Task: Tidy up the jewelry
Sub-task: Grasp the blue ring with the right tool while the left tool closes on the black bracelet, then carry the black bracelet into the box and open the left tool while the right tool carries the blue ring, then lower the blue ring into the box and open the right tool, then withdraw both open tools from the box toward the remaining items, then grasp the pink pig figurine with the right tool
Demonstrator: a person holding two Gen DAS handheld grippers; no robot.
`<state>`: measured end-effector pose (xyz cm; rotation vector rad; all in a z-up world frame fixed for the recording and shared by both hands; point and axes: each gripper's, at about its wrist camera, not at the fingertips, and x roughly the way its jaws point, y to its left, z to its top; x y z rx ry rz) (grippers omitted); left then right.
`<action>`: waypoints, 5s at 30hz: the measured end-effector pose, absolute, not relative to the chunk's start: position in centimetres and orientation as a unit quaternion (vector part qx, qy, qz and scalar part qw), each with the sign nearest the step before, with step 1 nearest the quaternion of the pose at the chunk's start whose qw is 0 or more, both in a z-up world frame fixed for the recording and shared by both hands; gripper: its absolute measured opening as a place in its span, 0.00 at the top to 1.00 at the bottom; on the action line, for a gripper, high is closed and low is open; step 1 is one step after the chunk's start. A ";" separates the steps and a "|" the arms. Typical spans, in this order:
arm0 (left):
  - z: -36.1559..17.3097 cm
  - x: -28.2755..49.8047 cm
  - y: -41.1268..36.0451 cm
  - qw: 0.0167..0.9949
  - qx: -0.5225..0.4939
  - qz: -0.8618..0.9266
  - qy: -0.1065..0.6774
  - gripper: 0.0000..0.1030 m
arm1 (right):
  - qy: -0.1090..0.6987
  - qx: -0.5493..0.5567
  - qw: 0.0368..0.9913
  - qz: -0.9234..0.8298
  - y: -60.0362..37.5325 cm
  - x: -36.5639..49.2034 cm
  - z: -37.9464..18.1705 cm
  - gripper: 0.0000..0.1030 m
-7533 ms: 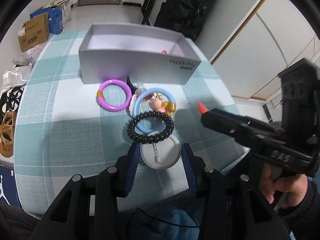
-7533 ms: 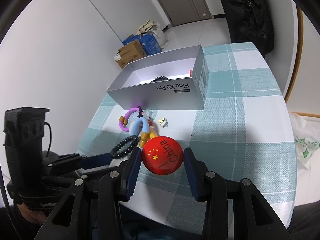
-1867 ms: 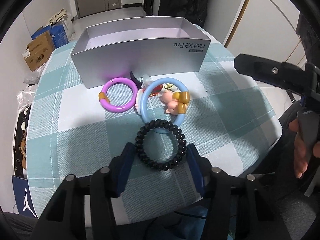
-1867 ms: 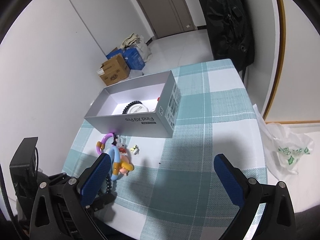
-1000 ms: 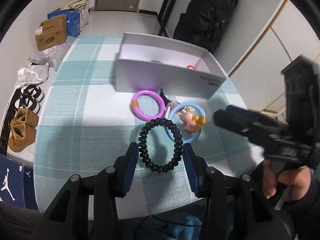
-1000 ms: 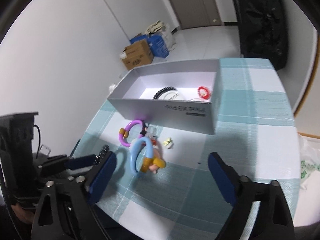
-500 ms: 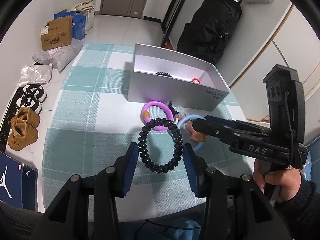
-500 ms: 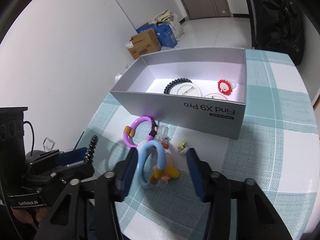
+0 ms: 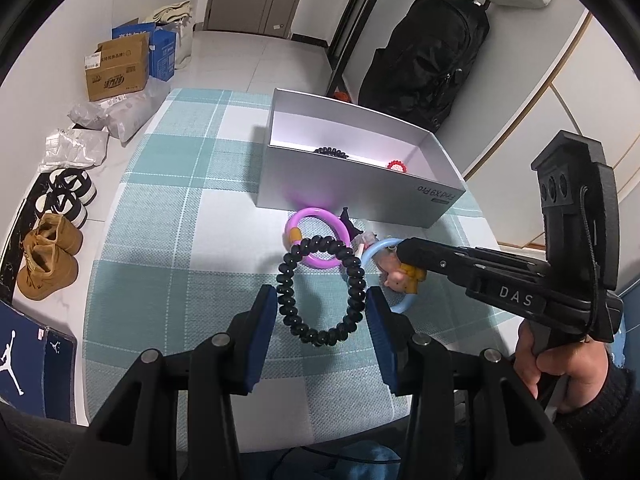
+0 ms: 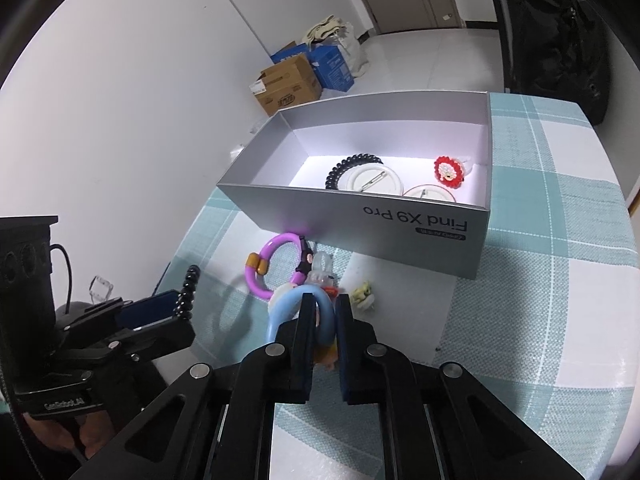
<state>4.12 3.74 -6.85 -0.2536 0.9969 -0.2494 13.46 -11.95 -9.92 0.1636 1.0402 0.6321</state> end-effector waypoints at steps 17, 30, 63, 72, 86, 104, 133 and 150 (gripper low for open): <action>-6.3 4.5 3.2 0.876 -0.115 -0.116 0.454 0.61 | 0.452 0.119 0.832 0.300 -14.2 12.9 -7.8 0.92; -4.6 6.7 2.9 0.881 -0.144 -0.121 0.435 0.61 | 0.415 0.144 0.848 0.296 -15.9 13.8 -5.2 0.92; -6.0 16.3 1.4 0.849 -0.160 -0.164 0.476 0.61 | 0.420 0.183 0.847 0.271 -18.2 21.7 -5.4 0.93; -6.8 17.0 0.7 0.821 -0.172 -0.186 0.512 0.57 | 0.420 0.180 0.847 0.272 -17.7 21.9 -5.6 0.91; -4.9 13.6 1.2 0.847 -0.141 -0.163 0.485 0.48 | 0.405 0.153 0.859 0.274 -18.0 18.5 -4.6 0.90; -6.9 8.0 2.7 0.858 -0.106 -0.082 0.497 0.48 | 0.407 0.087 0.865 0.279 -16.2 13.3 -5.1 0.75; -9.3 5.8 3.6 0.846 -0.080 -0.056 0.524 0.47 | 0.475 -0.039 0.821 0.315 -10.3 11.3 -10.6 0.40; -8.8 5.5 4.0 0.850 -0.089 -0.044 0.518 0.46 | 0.438 -0.136 0.842 0.282 -7.9 10.6 -11.5 0.66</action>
